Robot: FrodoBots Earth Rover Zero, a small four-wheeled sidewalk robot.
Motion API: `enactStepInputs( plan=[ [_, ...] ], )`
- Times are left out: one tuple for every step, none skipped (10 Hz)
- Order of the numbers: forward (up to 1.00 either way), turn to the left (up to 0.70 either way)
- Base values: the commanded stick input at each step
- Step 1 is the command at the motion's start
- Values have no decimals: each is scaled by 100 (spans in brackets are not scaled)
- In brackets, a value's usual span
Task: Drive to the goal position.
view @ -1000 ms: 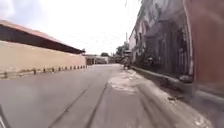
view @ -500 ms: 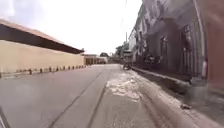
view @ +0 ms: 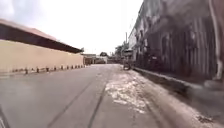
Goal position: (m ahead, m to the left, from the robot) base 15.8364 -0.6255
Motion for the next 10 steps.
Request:
enactStepInputs(
  plan=[
    [70,1],
    [70,1],
    [70,1],
    [70,1],
    [70,1],
    [70,1],
    [70,1],
    [70,1],
    [70,1],
    [70,1]
  ],
)
